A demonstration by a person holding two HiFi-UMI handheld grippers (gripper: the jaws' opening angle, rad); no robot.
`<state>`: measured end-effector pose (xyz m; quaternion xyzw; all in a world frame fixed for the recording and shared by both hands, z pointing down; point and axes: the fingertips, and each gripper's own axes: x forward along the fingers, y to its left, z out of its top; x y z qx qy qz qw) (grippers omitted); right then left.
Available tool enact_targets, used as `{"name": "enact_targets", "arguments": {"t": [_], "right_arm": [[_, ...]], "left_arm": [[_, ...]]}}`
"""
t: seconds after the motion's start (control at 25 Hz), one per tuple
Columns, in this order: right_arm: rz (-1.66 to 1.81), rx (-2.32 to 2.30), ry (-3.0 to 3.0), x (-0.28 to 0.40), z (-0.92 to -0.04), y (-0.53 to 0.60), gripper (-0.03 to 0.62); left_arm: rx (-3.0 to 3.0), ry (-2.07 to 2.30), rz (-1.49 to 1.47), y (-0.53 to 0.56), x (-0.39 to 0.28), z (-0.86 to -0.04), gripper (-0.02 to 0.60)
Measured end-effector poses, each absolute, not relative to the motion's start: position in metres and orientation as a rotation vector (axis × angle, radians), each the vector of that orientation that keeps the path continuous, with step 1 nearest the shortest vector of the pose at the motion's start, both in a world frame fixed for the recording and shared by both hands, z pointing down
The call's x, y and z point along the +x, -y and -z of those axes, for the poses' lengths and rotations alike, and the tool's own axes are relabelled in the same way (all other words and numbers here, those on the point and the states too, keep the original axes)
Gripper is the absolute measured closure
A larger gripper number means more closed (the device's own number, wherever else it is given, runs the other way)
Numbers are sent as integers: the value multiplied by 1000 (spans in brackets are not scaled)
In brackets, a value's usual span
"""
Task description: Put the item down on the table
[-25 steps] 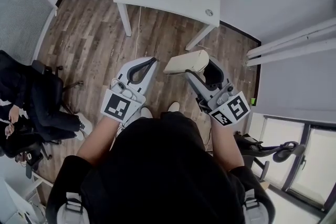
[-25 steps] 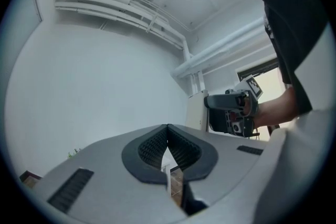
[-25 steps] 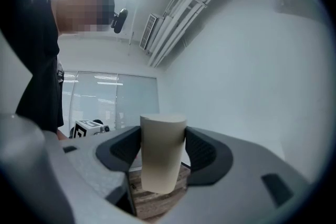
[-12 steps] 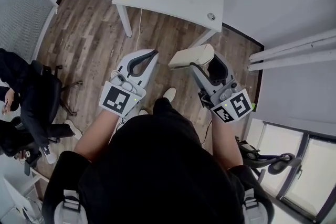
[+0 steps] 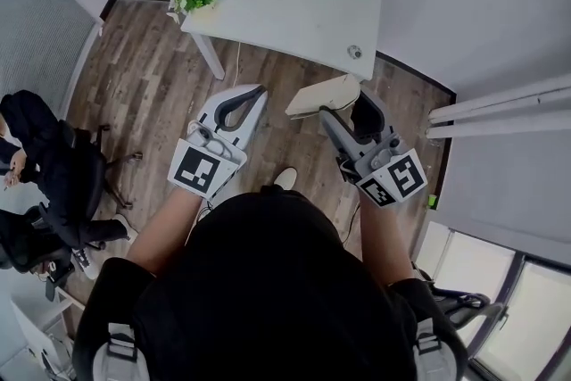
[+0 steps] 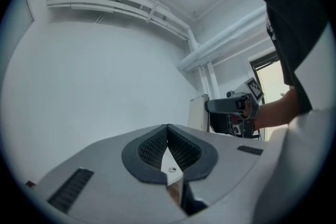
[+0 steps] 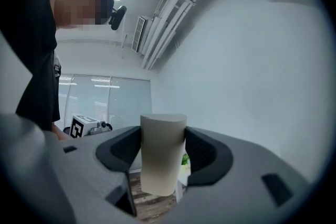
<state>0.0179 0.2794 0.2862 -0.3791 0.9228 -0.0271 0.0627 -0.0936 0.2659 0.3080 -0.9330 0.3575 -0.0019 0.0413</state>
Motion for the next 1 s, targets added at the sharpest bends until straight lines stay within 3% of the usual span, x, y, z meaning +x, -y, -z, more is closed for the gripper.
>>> {"name": "enact_targets", "arguments": {"t": [0.48, 1.0], "right_arm": [[103, -1130, -2801, 87, -296, -203, 327], [117, -1228, -2783, 91, -306, -101, 327]], "left_arm": [[-2826, -1111, 47, -193, -21, -306, 588], [-2859, -1033, 14, -86, -19, -319, 588]]}}
